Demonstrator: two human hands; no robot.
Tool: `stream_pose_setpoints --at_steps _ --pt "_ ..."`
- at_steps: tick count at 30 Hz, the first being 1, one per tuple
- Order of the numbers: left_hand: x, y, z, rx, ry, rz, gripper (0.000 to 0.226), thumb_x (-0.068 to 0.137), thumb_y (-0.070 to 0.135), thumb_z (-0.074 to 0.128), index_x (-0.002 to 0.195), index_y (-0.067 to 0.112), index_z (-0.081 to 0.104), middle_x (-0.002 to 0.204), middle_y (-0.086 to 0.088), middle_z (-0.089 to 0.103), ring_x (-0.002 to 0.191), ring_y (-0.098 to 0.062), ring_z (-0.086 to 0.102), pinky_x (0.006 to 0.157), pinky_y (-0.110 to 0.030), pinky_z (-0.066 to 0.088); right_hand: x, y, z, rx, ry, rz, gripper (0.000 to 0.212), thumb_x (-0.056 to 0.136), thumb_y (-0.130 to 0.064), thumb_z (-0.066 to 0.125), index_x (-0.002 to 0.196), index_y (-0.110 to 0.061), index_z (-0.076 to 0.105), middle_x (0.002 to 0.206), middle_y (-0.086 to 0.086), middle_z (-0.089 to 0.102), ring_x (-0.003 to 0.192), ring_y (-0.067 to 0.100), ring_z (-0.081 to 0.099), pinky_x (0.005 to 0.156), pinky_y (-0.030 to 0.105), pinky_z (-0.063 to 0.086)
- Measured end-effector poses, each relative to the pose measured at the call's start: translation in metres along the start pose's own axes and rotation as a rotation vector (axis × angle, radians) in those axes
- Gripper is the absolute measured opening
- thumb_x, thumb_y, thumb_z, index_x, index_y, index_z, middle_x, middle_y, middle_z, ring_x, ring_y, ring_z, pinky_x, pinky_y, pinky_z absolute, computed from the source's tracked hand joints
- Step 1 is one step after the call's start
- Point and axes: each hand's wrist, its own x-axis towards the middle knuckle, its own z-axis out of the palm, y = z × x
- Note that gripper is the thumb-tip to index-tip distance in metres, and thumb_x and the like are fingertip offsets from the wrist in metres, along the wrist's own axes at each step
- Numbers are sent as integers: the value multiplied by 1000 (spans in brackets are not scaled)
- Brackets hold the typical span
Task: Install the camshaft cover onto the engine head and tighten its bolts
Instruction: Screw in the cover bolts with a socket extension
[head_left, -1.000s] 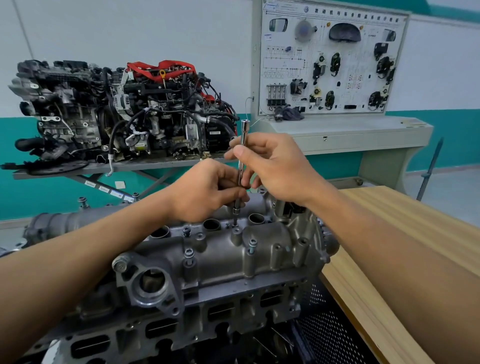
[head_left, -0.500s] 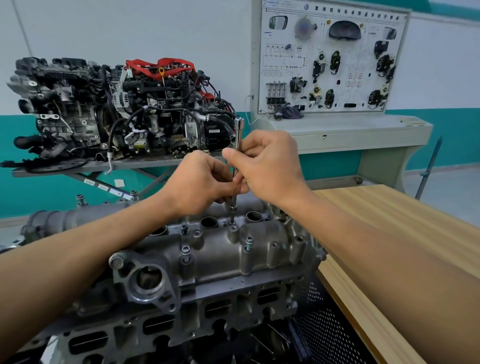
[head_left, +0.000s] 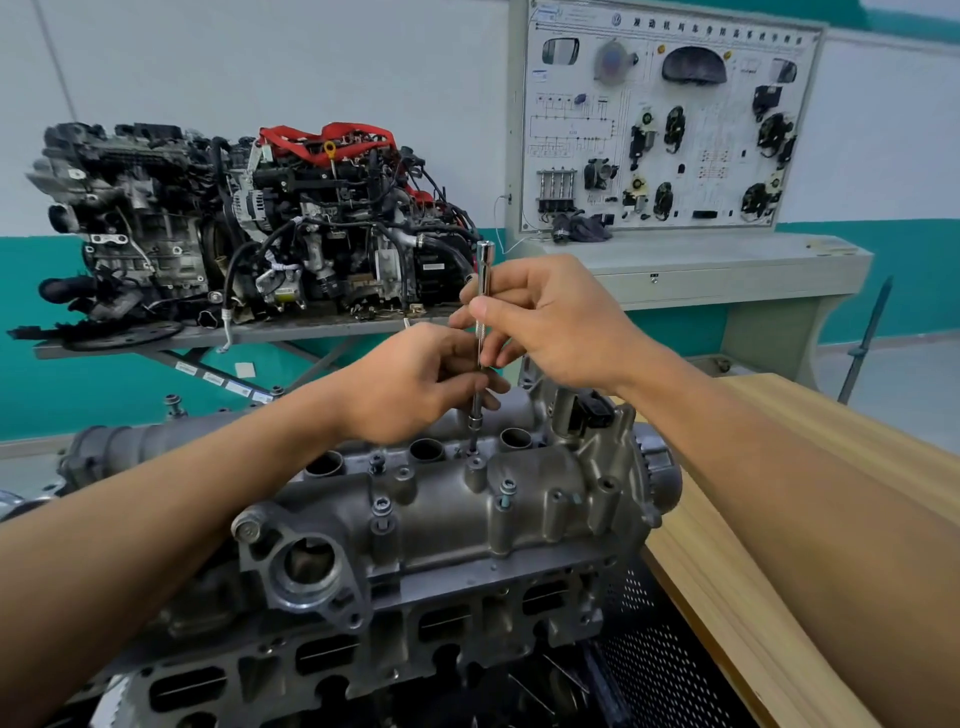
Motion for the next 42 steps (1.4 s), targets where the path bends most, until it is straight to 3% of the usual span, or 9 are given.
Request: stream_pose_setpoints --at_steps 4,8,13,16,20,24,31,36,42 --pt "-1 1 5 -21 50 9 8 90 18 73 90 10 72 84 -14 76 77 -20 70 77 -57 57 -9 7 13 -36 231 -28 15 91 -8 67 78 -2 67 71 13 74 49 17 69 51 32 59" --pt "-2 6 7 -48 228 10 46 68 44 79 80 -1 75 71 -22 73 63 -24 65 71 -55 58 -7 8 22 -137 400 -63 17 83 -16 77 73 -5 69 55 3 69 48 15 67 53 39 59" --pt "-4 2 5 -14 176 -1 14 91 9 70 88 -5 73 81 -15 77 79 -32 75 78 -51 60 -3 7 38 -223 590 -111 20 76 -23 83 66 -11 70 55 -3 66 52 12 64 57 35 55" --pt "-1 4 2 11 119 8 10 93 4 66 92 -4 72 83 -14 77 81 -32 75 80 -50 60 -4 7 32 -187 504 -100 17 80 -24 80 72 -10 73 59 0 69 52 12 64 57 35 56" --pt "-1 5 -2 24 32 35 8 94 3 65 99 -2 69 92 -14 77 87 -29 75 84 -48 59 -1 -3 13 -12 61 51 13 97 -15 62 97 -7 72 72 18 68 50 9 55 51 29 50" --pt "-2 4 -2 -18 -23 22 15 95 -2 60 109 -3 64 109 -10 75 97 -18 75 88 -41 60 3 -10 -6 -24 -209 95 16 101 -6 53 104 -3 68 68 7 62 58 10 61 56 25 52" --pt "-3 6 5 42 53 64 6 90 6 70 89 0 71 82 -11 76 77 -16 73 76 -37 60 -9 2 18 -65 119 25 19 95 -12 63 81 -1 69 54 9 67 48 20 69 50 41 60" --pt "-4 5 4 50 187 11 49 70 43 79 76 -5 74 67 -21 71 60 -32 67 65 -54 57 -5 8 29 -151 320 -38 33 87 -21 74 66 3 66 47 9 65 40 13 65 43 36 56" --pt "-1 0 6 34 135 13 16 88 15 74 76 5 75 71 -6 76 69 -28 74 73 -47 60 -4 8 23 -335 419 -25 48 84 -37 76 58 1 60 50 15 62 50 29 65 53 40 53"
